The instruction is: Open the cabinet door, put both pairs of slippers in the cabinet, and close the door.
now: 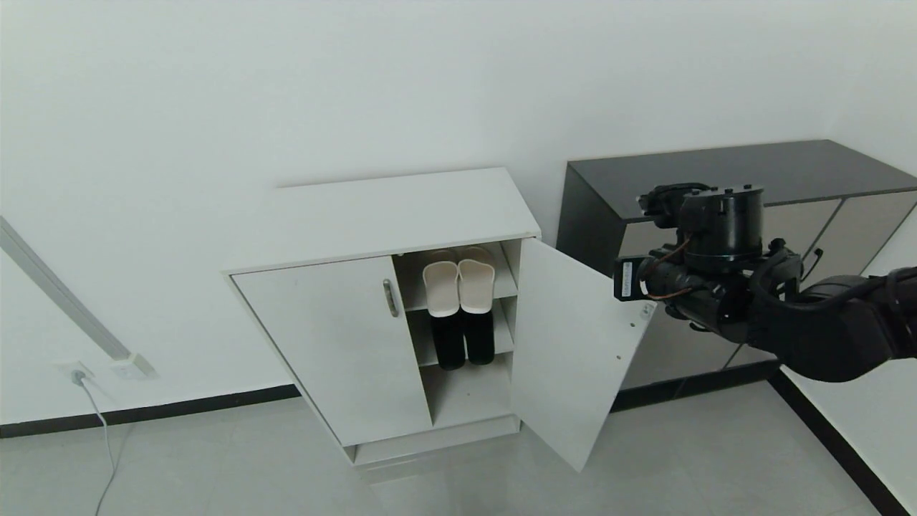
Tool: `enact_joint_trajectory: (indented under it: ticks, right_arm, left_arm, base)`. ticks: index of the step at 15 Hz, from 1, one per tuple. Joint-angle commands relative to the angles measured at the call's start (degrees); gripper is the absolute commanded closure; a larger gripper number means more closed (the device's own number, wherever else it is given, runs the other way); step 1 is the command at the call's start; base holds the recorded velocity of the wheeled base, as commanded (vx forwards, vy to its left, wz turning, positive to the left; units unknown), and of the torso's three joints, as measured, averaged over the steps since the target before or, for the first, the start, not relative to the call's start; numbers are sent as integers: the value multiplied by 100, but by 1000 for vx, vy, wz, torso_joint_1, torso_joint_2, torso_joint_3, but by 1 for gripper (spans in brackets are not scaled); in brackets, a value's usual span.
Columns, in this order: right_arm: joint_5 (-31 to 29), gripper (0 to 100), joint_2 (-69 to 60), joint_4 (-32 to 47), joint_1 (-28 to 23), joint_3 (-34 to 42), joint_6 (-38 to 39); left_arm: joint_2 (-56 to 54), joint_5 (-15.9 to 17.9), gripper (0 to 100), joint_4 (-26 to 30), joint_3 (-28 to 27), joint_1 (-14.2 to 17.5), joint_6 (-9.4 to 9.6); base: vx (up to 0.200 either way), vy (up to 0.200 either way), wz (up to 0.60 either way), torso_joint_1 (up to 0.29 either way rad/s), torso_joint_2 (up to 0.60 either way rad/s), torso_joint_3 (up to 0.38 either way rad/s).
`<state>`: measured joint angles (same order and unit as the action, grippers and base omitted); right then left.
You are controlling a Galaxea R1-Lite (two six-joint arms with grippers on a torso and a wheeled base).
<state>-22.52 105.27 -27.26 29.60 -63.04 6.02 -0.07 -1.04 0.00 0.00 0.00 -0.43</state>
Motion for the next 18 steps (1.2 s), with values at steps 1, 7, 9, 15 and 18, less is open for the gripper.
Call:
enact_joint_trajectory:
  ticks: [1,7,9,15,18]
  right_arm:
    - [46,100,337,-34,-226,-77,31]
    - [415,100,838,-69,-648,-376,162]
    - [432,100,1049,-69,-771,-569,162]
    - [520,100,1497,-210,-982,-912,154]
    - [520,100,1594,-227,-1017,-1009,154]
  left_arm:
    - [7,-2,100,0,0,0,-1]
    - [7,7,100,0,0,0,-1]
    - [7,7,100,0,0,0,-1]
    - [7,7,100,0,0,0,-1]
    - [7,7,100,0,0,0,-1]
  base:
    - [0,0,0,0,0,0]
    - [0,0,0,0,0,0]
    - [0,0,0,0,0,0]
    - [0,0,0,0,0,0]
    - [0,0,0,0,0,0]
